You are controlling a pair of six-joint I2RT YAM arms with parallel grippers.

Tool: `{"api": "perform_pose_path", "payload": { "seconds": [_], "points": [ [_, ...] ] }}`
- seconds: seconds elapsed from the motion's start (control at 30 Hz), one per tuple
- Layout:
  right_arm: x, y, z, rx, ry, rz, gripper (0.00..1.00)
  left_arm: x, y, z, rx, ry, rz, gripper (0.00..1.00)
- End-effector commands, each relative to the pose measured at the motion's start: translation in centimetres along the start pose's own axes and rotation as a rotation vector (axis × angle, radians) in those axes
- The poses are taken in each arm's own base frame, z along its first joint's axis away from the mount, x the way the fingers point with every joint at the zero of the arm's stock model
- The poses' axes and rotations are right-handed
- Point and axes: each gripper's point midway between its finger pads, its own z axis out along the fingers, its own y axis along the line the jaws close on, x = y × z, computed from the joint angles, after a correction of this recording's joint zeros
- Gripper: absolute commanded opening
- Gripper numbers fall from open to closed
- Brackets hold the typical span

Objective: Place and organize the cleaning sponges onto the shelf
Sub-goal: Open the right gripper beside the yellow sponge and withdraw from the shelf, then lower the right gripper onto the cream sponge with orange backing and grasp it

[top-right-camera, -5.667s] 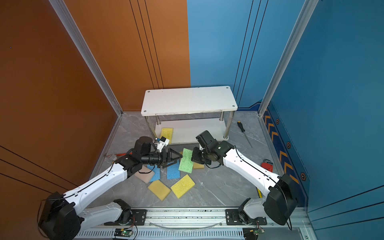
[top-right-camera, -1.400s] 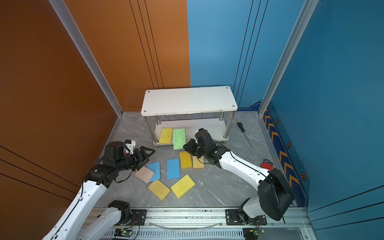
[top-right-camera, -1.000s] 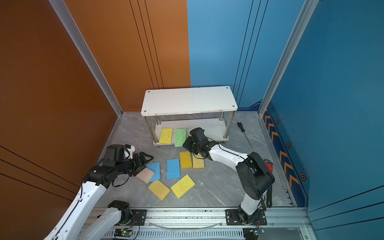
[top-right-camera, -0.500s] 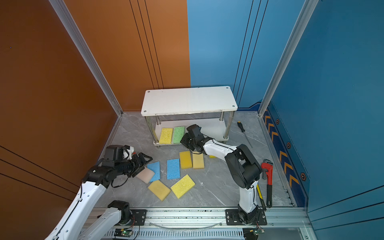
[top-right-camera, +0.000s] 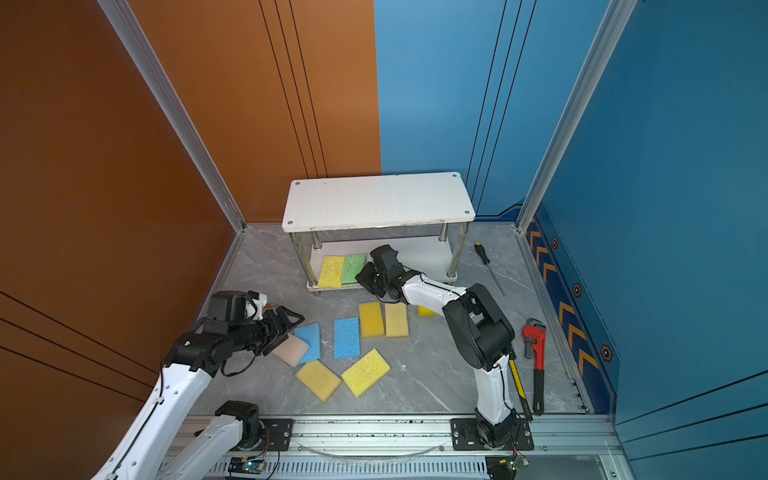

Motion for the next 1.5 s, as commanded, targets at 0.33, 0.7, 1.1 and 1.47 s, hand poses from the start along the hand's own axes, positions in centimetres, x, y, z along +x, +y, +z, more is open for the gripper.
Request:
{"api": "perform_pose_path", "payload": {
  "seconds": [0.33,0.7,1.1,1.47],
  "points": [
    [-0.8,0.7,-0.5,-0.008,-0.011,-0.008,0.59,-0.6,-0.4,-0.6,-0.011,-0.028,0.031,0.79],
    [-0.8,-0.4,-1.8,0.081,-0.034,-0.044,0.68,-0.7,-0.4,-0.5,-0.016,-0.030,0.044,0.79],
    [1.7,-2.0,-8.3,0.204,-0.090,-0.112,0.68,-0.2,0.0,-0.2,-0.022,-0.014,0.041,0.80],
    [11.5,-9.6,-16.0,0.420,0.159,-0.140,0.67,1.8,0.2,1.7,-0.057,0.092,0.117,0.80]
  ]
}}
